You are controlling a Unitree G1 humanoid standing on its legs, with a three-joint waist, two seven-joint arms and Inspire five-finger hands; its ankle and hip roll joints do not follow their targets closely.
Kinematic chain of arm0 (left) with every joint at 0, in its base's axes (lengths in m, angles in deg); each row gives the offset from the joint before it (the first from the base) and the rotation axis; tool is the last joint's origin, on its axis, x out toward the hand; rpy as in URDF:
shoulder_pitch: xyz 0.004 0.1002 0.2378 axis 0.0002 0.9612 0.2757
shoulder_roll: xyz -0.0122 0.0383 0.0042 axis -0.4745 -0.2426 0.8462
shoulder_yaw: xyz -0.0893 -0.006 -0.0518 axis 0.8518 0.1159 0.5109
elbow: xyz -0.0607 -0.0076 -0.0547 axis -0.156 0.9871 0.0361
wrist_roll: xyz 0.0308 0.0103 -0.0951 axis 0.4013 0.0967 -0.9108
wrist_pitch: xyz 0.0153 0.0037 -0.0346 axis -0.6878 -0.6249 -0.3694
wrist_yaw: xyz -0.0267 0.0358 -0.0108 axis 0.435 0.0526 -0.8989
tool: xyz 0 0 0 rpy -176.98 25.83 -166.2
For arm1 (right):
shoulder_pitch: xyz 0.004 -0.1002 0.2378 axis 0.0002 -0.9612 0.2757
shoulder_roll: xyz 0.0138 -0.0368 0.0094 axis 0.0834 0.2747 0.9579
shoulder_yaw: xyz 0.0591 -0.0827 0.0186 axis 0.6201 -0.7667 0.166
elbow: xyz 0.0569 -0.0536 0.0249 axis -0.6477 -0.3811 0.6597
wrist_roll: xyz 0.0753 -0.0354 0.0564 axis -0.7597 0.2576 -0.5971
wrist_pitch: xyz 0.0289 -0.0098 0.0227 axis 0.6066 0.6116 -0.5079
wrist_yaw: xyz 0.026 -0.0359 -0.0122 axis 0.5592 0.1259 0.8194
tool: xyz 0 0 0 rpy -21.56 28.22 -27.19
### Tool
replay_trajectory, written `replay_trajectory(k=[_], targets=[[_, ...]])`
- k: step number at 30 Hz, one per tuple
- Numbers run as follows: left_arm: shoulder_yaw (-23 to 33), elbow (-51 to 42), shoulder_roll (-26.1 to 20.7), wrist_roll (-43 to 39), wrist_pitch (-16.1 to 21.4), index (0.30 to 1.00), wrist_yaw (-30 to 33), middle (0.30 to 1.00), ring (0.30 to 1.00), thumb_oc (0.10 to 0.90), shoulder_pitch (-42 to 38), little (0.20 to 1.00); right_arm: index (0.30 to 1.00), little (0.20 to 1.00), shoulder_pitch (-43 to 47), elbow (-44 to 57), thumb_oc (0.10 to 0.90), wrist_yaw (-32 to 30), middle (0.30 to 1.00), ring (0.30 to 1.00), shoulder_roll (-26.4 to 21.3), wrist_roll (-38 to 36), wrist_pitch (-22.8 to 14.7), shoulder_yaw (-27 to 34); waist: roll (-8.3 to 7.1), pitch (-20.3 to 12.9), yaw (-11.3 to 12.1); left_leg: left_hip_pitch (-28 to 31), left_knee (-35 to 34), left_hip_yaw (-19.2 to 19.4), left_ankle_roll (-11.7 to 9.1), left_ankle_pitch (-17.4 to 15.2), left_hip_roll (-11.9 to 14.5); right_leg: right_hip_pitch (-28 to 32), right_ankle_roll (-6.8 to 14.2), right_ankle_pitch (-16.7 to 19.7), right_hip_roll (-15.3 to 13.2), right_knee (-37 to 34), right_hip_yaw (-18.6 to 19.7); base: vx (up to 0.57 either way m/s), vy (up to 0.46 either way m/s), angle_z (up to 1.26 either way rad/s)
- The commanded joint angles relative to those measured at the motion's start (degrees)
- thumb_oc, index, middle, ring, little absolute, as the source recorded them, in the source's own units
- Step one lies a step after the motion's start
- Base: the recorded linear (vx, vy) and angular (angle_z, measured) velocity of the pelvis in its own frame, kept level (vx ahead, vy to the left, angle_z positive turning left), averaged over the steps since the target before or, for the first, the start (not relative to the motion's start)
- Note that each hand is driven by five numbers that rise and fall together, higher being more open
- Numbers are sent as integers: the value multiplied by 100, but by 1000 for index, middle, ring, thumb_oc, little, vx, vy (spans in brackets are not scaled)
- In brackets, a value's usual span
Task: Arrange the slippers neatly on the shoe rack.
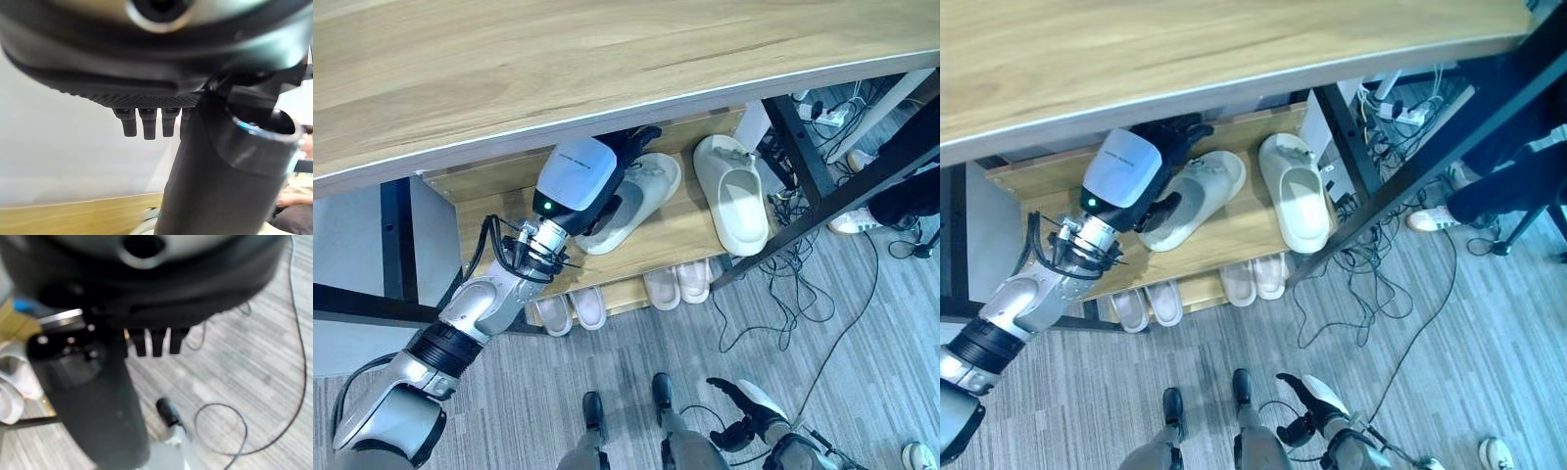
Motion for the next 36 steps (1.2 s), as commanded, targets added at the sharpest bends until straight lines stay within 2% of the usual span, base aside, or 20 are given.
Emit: replay_trajectory(k=[1,8,16,36], targets=[[201,-144,78,247,109,900,376,900,900,800,-435,900,900,900,-377,278,800,-122,900,900,-184,-136,-241,55,-60,-326,15,-508,-61,-164,-16,402,-26,-229,399,-82,-152,255,-248,-7,4,5],[-196,490,192,562,-106,900,373,900,900,800,-834,900,900,900,-339,302,800,-161,900,900,-285,-117,-258,33,-97,-238,-23,-572,-61,-190,-6,422,-26,-321,407,-54,-163,285,-248,-2,1,0],[-259,957,568,449,-275,900,463,900,900,800,-1089,900,900,900,-320,358,800,-199,900,900,-349,-123,-248,35,-110,-173,-81,-617,-61,-157,4,440,-24,-417,401,-45,-152,332,-192,0,0,0],[-132,703,786,204,-281,900,567,900,900,800,-1535,900,900,900,-225,340,800,-195,900,900,-330,-173,-200,-43,-84,-160,-129,-584,-61,-114,20,404,-38,-436,387,-71,-136,346,-147,2,-1,-1]])
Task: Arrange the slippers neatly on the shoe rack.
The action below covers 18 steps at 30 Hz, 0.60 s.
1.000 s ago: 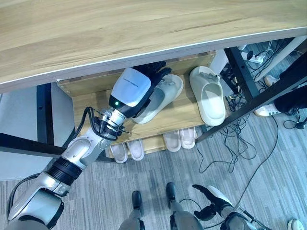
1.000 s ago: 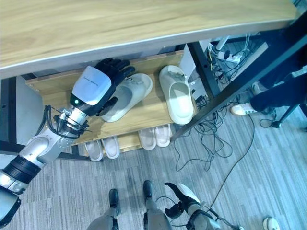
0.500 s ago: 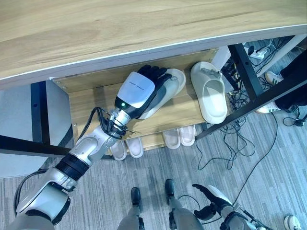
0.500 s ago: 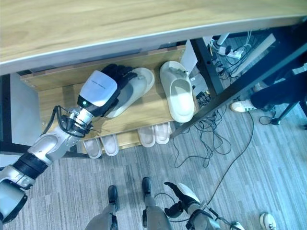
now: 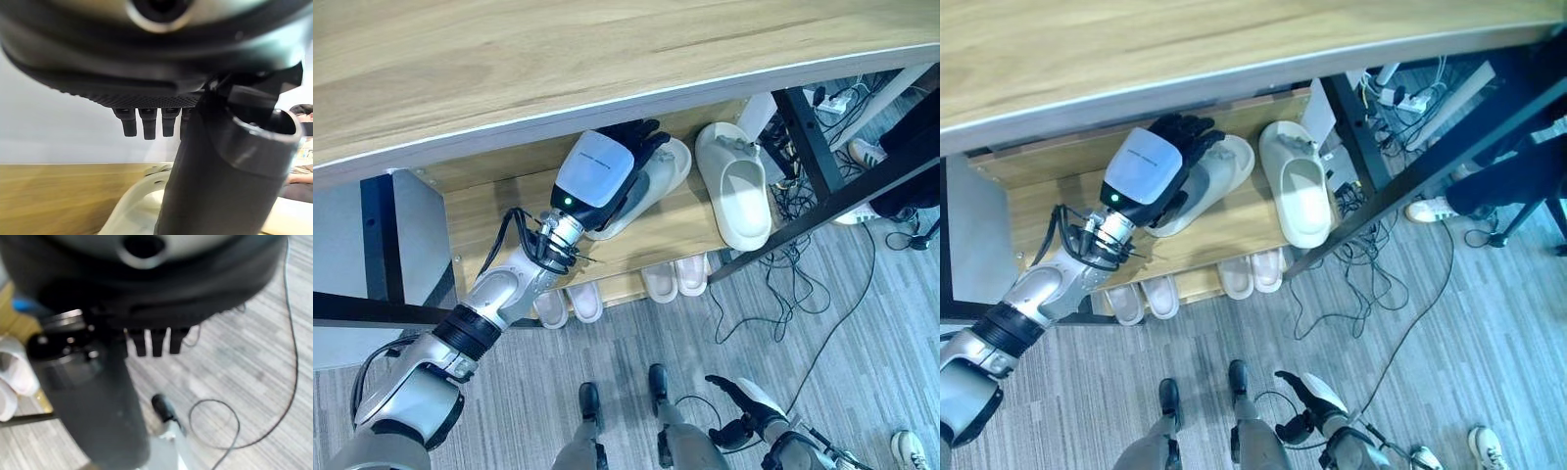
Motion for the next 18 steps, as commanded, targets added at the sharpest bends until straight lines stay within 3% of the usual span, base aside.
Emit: replay_trajectory(k=[1,18], targets=[[382,-83,375,-155,30,900,540,900,900,800,-872,900,900,900,-300,305,800,-187,900,900,-326,-169,-173,32,8,-330,7,-507,-58,-161,27,393,-43,-324,393,-78,-147,343,-202,0,0,0],[145,369,627,-237,-65,900,539,900,900,800,-1276,900,900,900,-277,321,800,-181,900,900,-399,-199,-158,-11,25,-321,-72,-499,-58,-142,34,378,-32,-356,388,-96,-147,382,-176,0,0,0]])
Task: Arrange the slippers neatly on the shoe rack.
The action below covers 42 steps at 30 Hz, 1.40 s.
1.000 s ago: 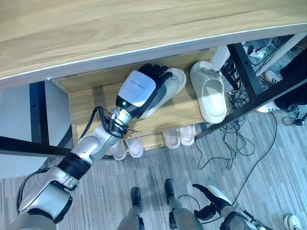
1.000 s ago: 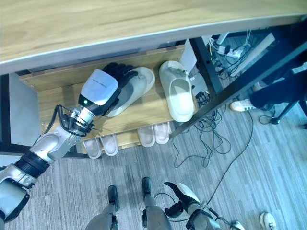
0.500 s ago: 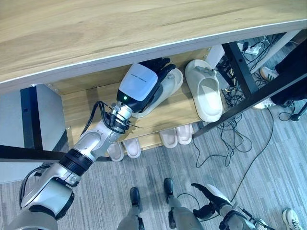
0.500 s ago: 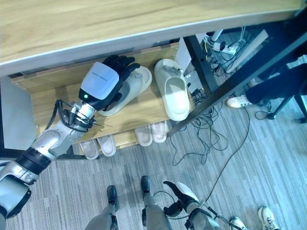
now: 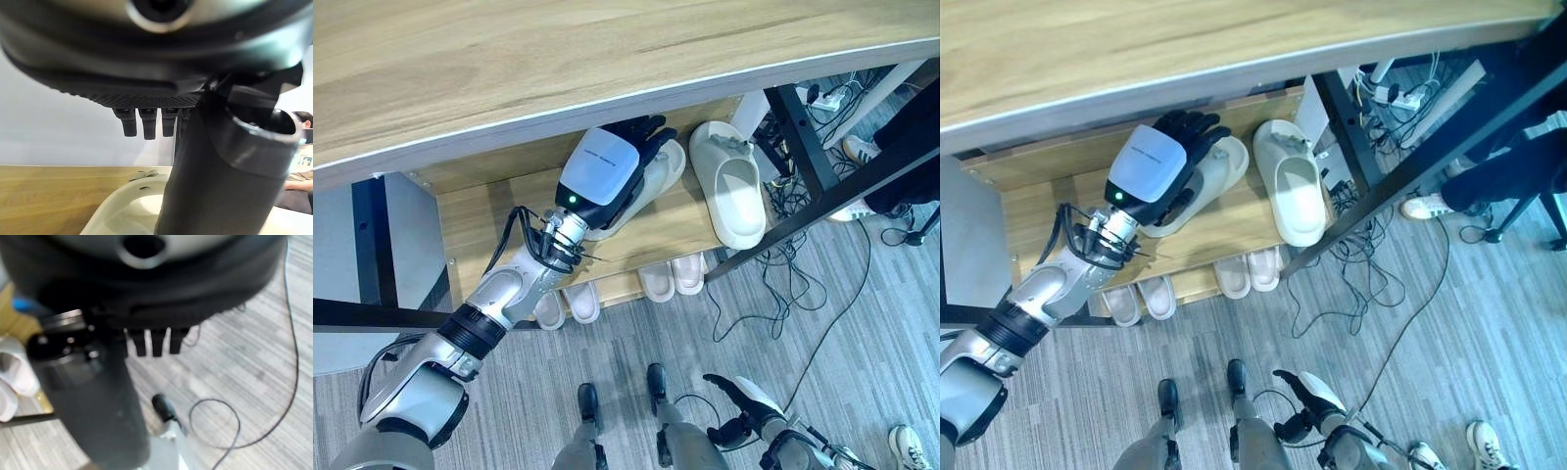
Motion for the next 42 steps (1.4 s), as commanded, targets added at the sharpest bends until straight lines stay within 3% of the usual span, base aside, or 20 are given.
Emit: replay_trajectory(k=[1,3,4,6,7,8,9,23,42], targets=[[165,216,401,-177,-51,900,546,900,900,800,-1103,900,900,900,-296,319,800,-154,900,900,-397,-185,-165,30,25,-319,-53,-501,-58,-157,34,378,-41,-345,392,-101,-158,385,-195,0,0,0],[119,302,473,-224,-61,900,542,900,900,800,-1182,900,900,900,-300,325,800,-158,900,900,-426,-195,-165,31,26,-308,-73,-501,-58,-154,36,379,-36,-358,385,-103,-155,400,-175,2,-11,-4],[100,344,517,-261,-63,667,530,667,667,645,-1232,667,900,900,-304,312,800,-161,900,900,-432,-199,-161,40,27,-305,-81,-497,-58,-149,38,374,-35,-365,382,-111,-154,418,-173,10,-15,-5],[90,366,560,-303,-52,594,514,594,594,596,-1227,594,900,900,-320,329,800,-170,900,900,-439,-192,-152,50,22,-301,-90,-486,-58,-141,38,368,-35,-378,377,-119,-150,438,-167,10,-11,-4],[89,368,562,-304,-51,594,515,594,594,596,-1227,594,900,900,-323,332,800,-169,900,900,-441,-192,-150,51,23,-302,-88,-485,-58,-140,38,367,-35,-378,377,-121,-150,441,-166,0,0,0],[91,380,575,-329,-48,488,511,488,488,525,-1235,488,900,900,-336,350,800,-166,900,900,-444,-194,-150,67,26,-303,-94,-478,-58,-136,38,367,-33,-382,376,-125,-149,448,-163,0,0,0],[95,405,606,-376,-48,300,517,300,300,400,-1243,300,900,900,-341,358,800,-170,900,900,-452,-196,-146,75,31,-300,-106,-473,-58,-130,38,365,-38,-383,374,-129,-144,455,-153,0,0,0],[359,11,722,-546,3,300,494,300,300,400,-830,300,900,900,-378,316,800,-233,900,900,-328,-207,-120,144,64,-315,-67,-439,-58,-122,24,372,-27,-336,356,-150,-115,432,-162,0,0,0],[1081,115,845,-448,-549,300,840,300,300,400,-333,300,900,900,-422,370,800,-249,900,900,-220,-197,-57,236,41,-271,-26,-358,-58,-119,-6,393,18,-285,315,-192,-62,442,-152,0,-5,0]])
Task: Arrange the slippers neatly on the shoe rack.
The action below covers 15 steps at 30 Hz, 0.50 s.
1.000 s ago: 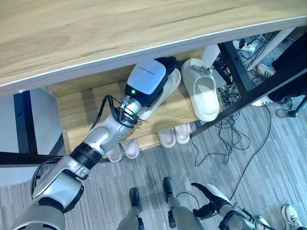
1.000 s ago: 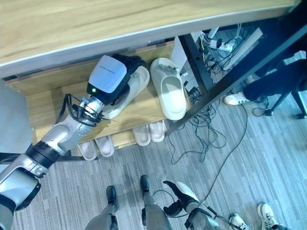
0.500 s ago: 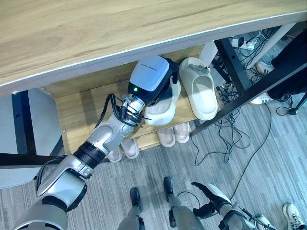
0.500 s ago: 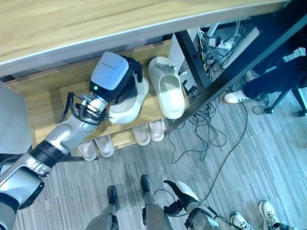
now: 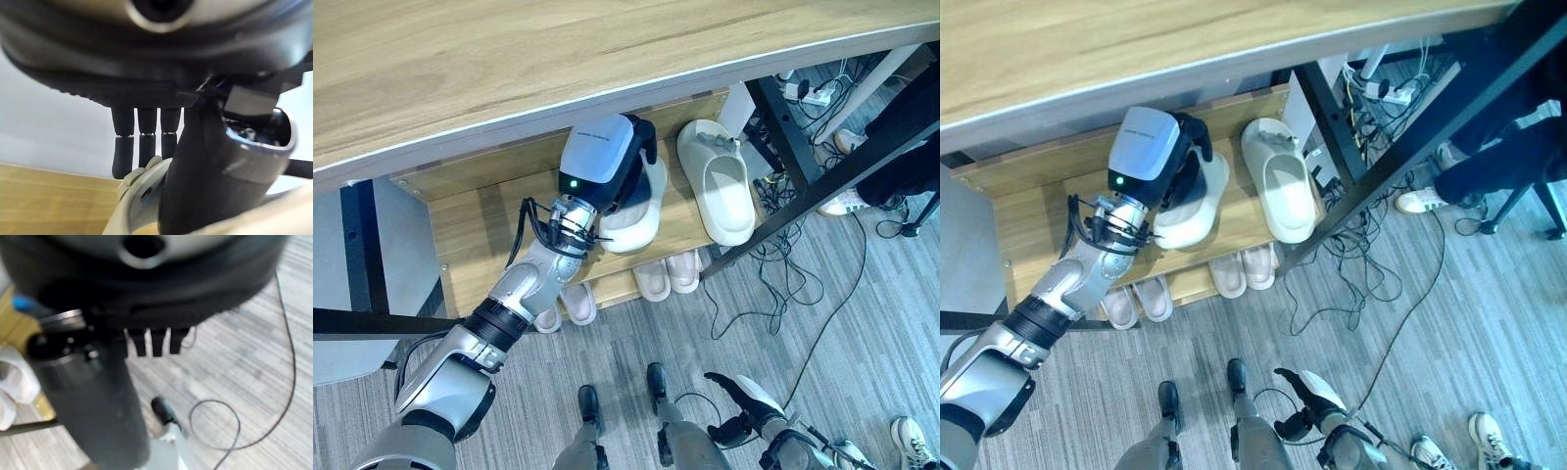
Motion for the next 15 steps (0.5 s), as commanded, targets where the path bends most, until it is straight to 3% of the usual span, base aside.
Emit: replay_trajectory(k=[1,15], targets=[[605,-45,219,-27,-57,300,582,300,300,400,-361,300,900,900,-421,353,800,-162,900,900,-221,-173,-99,231,-22,-301,84,-425,-62,-168,18,380,-17,-334,339,-213,-99,446,-210,0,0,0],[671,164,621,-243,-237,300,734,300,300,400,-468,300,900,900,-460,437,800,-143,900,900,-354,-169,-65,266,67,-214,-28,-383,-62,-13,31,352,-13,-447,336,-221,-109,560,-89,-5,6,-6]])
